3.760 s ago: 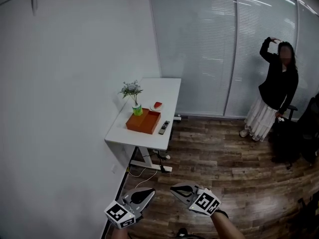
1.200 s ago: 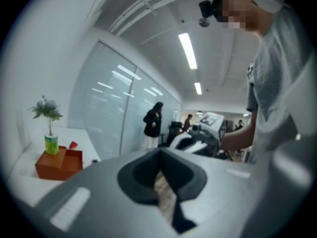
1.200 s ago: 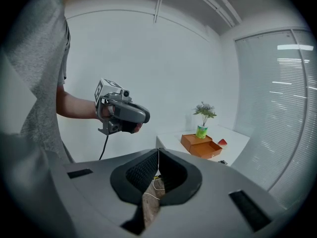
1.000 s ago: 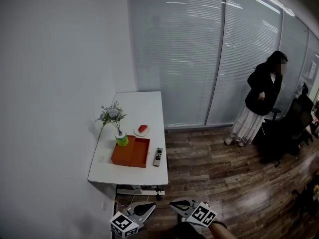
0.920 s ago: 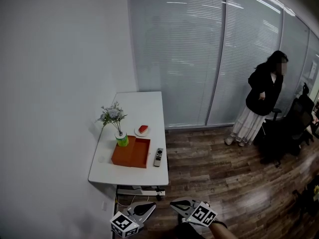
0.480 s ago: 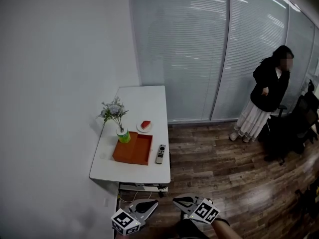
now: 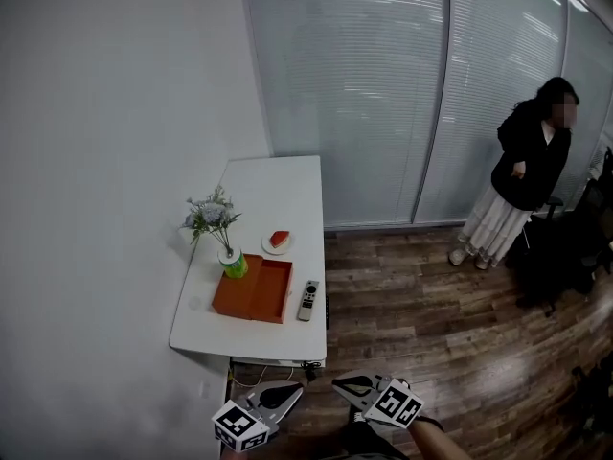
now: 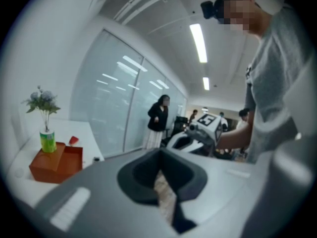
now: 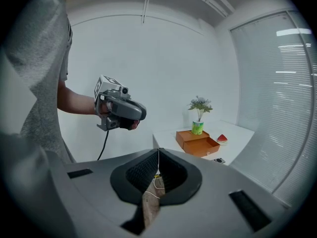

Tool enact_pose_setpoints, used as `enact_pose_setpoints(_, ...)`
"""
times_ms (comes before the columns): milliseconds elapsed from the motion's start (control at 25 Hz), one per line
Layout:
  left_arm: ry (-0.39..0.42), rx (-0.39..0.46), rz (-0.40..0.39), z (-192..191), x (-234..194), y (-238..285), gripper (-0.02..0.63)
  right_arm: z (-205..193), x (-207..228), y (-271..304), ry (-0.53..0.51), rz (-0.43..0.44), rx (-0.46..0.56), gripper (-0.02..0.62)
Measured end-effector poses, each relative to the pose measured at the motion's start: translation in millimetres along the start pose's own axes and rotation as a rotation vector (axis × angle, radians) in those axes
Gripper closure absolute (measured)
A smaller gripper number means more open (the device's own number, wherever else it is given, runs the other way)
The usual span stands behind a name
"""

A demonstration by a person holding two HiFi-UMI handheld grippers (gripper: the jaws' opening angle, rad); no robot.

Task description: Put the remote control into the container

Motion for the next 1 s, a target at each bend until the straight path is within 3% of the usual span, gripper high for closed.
enact_pose_setpoints(600,-0.028,-0.043,0.124,34.3,-37.5,81.0,0.611,-5.4,109.0,-2.9,-0.025,0.107,0.049,0.578)
enact_pose_setpoints(1000,-0.074,-0.043,0.210,43.8,-53.0,91.0,0.609,-7.0,141.3,21.4,0.021,0.175,0.102,0.578)
Point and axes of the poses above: the fingertips, and each gripper's own axes: y forward along the fingers, x to its right, z out of its top, the point moved 7 cm from there along -y, backward along the fingers, and after that the axes turned 6 degrees about -x, right-handed, at the moved point
